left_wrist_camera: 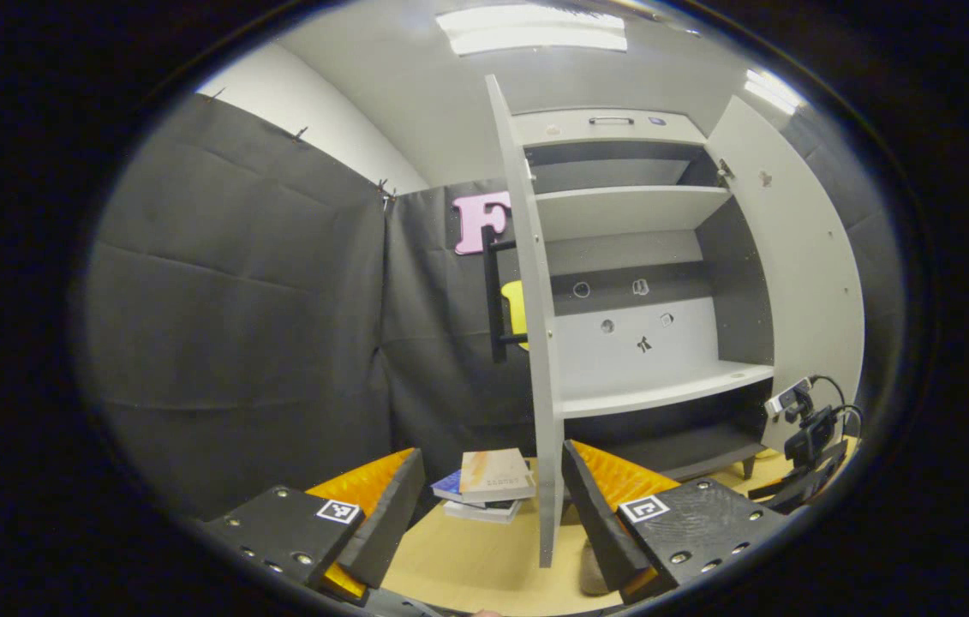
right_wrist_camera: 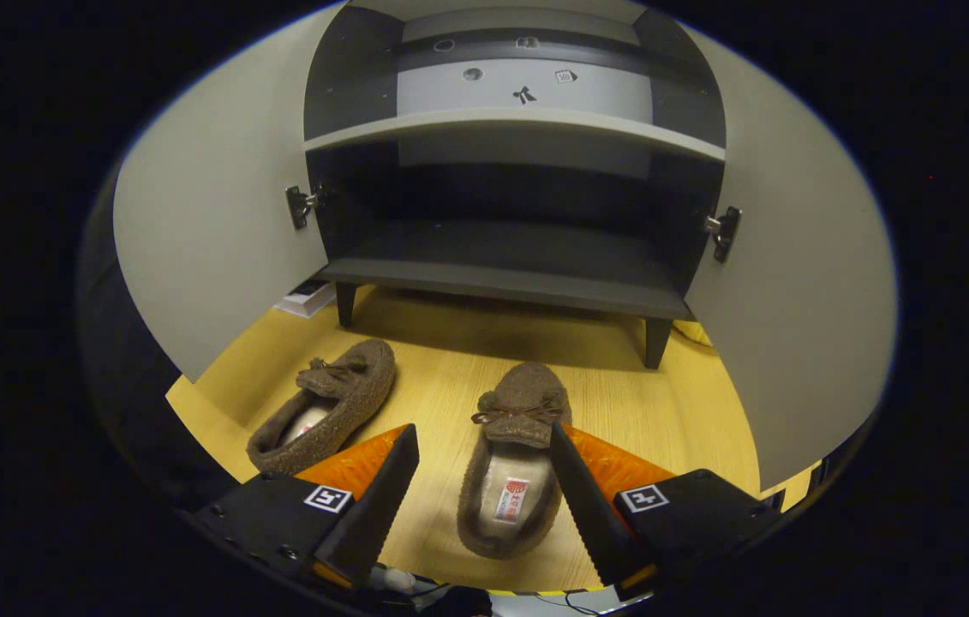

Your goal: Grab one shoe with the right hand and put it into the shoe cabinet, grab the other shoe with the left hand and put it into the shoe cabinet; then close the right door with the right hand and the left door with the left hand.

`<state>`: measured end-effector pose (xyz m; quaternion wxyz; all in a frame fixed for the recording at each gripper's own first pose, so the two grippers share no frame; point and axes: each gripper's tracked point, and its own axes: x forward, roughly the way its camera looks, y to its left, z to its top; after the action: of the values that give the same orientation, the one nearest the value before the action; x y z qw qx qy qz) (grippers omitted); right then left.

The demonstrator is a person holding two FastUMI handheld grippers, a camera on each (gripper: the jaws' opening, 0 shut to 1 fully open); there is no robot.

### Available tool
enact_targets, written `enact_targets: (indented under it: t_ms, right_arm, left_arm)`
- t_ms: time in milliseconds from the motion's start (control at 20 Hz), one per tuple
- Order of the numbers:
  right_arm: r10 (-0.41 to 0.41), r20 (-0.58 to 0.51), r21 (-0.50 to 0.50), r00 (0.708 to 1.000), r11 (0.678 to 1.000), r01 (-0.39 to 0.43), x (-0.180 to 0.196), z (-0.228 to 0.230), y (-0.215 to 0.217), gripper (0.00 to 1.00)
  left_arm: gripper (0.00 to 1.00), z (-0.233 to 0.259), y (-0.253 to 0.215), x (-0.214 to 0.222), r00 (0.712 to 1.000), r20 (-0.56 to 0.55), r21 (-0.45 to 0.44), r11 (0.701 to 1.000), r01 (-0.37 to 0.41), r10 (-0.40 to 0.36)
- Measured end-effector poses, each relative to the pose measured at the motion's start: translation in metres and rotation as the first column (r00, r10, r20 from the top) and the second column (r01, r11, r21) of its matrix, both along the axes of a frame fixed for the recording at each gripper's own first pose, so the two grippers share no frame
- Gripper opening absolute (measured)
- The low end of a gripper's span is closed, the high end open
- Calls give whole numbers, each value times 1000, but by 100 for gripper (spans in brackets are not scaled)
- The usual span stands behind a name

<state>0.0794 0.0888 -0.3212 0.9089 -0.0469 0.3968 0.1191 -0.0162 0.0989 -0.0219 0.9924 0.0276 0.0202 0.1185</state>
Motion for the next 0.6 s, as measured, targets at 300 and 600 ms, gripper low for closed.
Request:
enact_targets:
  t_ms: [300,600]
  right_arm:
    - [-10,-140,8,990,1000,12,0,-49,10,88]
    - [-38,-227,8,973,999,41,6,-74,15,73]
  left_arm:
    - [99,-1,10,-7,999,-13,13,999,-49,49]
    - [99,-5,24,-14,996,-27,25,996,-86,86]
